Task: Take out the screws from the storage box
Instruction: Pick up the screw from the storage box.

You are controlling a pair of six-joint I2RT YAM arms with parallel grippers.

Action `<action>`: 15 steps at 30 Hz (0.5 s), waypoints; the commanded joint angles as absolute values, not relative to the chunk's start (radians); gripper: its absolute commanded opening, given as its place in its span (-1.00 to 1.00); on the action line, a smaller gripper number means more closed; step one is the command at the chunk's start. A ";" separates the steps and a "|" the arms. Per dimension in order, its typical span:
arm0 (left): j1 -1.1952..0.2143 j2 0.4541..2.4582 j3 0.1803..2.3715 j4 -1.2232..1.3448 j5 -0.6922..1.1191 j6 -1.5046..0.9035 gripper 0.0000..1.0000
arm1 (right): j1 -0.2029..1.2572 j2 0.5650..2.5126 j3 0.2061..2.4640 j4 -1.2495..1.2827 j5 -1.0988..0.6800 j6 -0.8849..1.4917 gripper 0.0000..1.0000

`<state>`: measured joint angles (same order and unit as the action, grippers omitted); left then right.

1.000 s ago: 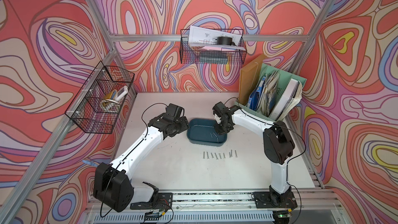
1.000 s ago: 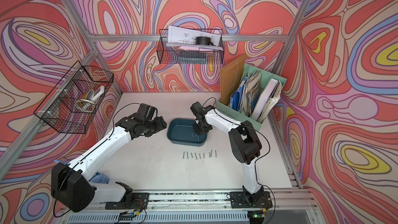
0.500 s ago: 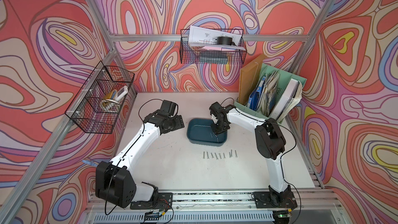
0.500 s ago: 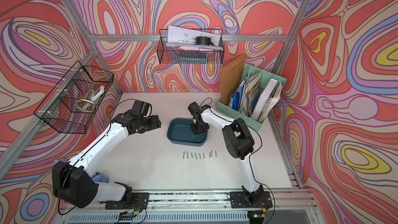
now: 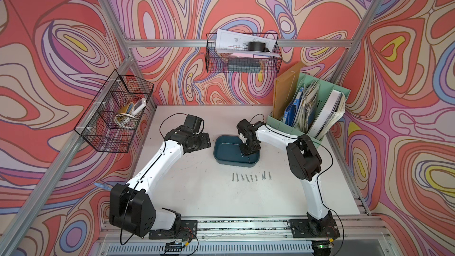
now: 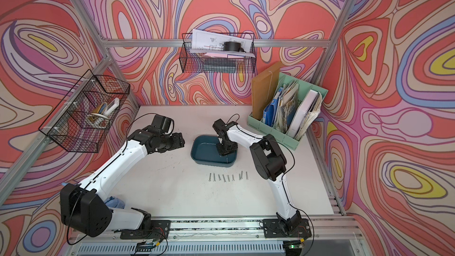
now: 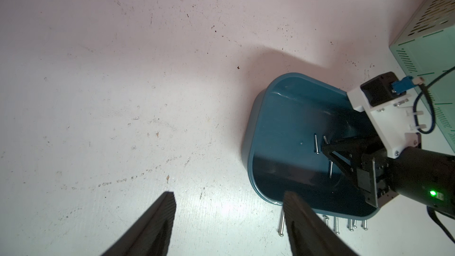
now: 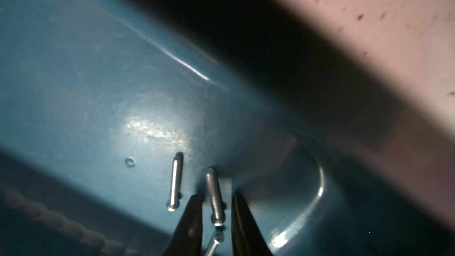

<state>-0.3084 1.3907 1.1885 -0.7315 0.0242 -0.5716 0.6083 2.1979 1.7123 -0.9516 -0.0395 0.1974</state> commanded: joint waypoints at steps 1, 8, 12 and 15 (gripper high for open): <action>-0.305 1.406 1.184 -0.771 0.036 -0.561 0.50 | 0.618 2.212 1.670 -0.973 -0.011 0.206 -0.61; -0.304 1.404 1.186 -0.779 0.036 -0.568 0.50 | 0.620 2.225 1.658 -0.978 0.017 0.199 -0.80; -0.305 1.402 1.186 -0.779 0.048 -0.572 0.50 | 0.624 2.204 1.672 -0.976 0.021 0.199 -0.88; -0.304 1.404 1.185 -0.774 0.062 -0.576 0.50 | 0.629 2.169 1.681 -0.973 0.028 0.206 -0.92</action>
<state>-0.3084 1.4017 1.1885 -0.7444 0.0425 -0.5728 0.6182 2.1918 1.6997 -0.9306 0.0055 0.2028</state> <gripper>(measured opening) 0.751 0.068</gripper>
